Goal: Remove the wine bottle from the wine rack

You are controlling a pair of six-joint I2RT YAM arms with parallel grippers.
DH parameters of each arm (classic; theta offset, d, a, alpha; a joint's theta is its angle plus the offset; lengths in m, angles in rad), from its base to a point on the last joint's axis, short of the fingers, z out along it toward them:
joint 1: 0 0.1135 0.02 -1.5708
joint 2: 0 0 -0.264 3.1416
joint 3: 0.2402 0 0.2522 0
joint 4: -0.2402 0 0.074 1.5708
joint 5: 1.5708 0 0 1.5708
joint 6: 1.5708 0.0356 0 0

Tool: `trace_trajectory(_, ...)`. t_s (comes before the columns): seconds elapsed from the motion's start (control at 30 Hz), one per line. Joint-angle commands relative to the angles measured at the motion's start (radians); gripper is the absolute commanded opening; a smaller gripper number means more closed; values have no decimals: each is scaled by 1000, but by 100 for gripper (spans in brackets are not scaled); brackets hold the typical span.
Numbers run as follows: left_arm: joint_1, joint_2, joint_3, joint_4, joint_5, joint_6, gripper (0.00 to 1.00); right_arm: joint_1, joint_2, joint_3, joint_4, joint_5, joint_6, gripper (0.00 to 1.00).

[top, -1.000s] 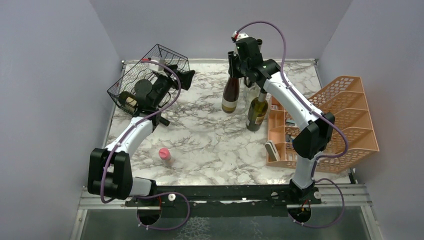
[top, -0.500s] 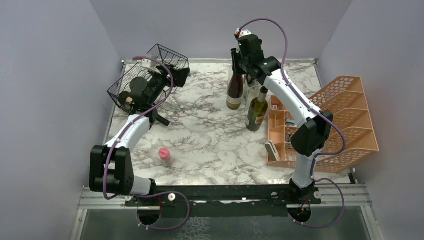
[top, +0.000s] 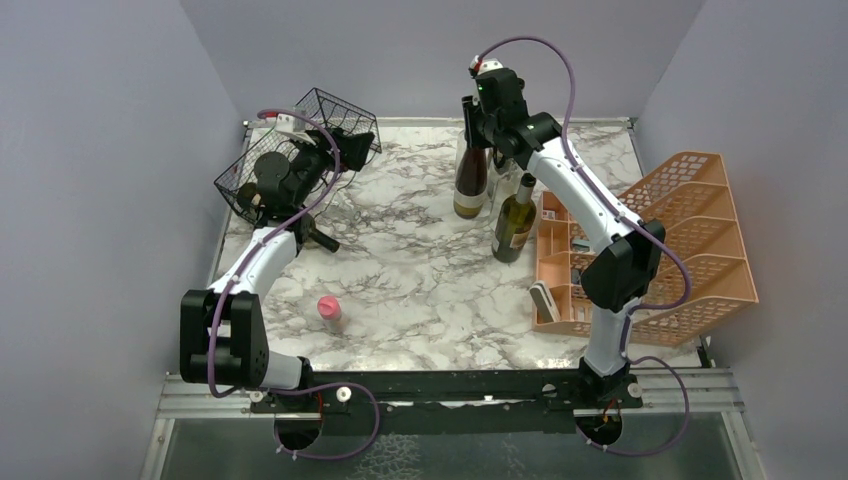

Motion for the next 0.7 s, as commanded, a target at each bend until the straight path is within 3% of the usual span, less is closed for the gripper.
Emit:
trace_trajectory(0.0, 11, 5, 34, 28, 31, -22, 97, -7, -8, 62, 107, -3, -8, 21)
trace_trajectory(0.13, 14, 4, 34, 28, 35, -24, 97, -8, -19, 56, 100, -6, -15, 47)
trace_trajectory(0.33, 17, 0, 35, 28, 36, -24, 97, -8, -38, 76, 73, -33, -18, 64)
trace_trajectory(0.67, 30, -13, 35, 29, 35, -13, 97, 14, -159, 107, -4, -101, -9, 70)
